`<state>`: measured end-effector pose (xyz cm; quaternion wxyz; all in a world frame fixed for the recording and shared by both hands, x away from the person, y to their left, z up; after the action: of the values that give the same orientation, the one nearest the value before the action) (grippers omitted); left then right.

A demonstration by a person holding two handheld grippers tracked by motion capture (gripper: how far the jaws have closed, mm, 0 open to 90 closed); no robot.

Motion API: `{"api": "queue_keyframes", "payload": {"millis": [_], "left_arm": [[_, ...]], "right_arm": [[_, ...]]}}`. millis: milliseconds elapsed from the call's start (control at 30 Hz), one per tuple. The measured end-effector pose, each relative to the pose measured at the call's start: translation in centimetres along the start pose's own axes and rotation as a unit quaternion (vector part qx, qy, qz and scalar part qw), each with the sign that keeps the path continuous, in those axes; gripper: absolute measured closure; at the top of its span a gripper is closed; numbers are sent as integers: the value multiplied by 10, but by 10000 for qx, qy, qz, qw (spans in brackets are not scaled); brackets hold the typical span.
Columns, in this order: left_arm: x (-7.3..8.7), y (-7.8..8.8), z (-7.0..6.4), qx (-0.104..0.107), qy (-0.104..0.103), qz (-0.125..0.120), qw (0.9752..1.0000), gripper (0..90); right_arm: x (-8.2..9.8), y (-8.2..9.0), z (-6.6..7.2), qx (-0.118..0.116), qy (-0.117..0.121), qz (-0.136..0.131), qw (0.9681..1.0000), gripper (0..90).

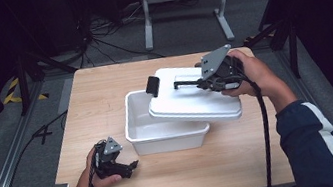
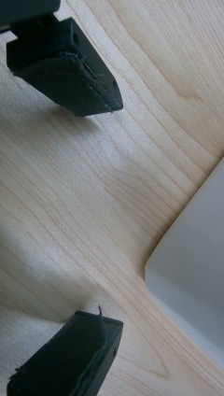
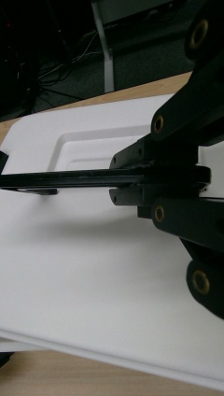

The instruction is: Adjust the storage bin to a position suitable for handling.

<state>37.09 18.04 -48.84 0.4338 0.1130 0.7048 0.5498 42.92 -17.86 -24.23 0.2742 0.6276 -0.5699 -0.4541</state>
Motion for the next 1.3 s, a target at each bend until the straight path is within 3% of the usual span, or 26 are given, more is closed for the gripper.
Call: {"api": "queue_keyframes", "payload": {"millis": [633, 1300], "left_arm": [[0, 0, 0, -1, 0, -2, 10000, 5], [0, -1, 0, -17, 10, -36, 10000, 5]], "right_arm": [[56, 20, -6, 162, -402, -80, 9990, 840], [111, 32, -9, 336, -853, -11, 9958, 840]]}}
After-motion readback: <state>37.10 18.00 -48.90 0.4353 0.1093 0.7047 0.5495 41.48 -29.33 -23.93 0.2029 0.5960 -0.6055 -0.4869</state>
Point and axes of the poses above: each handheld gripper's, and its own axes: y roughly backward along the jaws, x roughly out of its underside, z roughly to its left, the point moved 1 cm from there along -y, roughly forward along the jaws, and after that the axes turned 14 degrees about z, right-handed, at the moved point
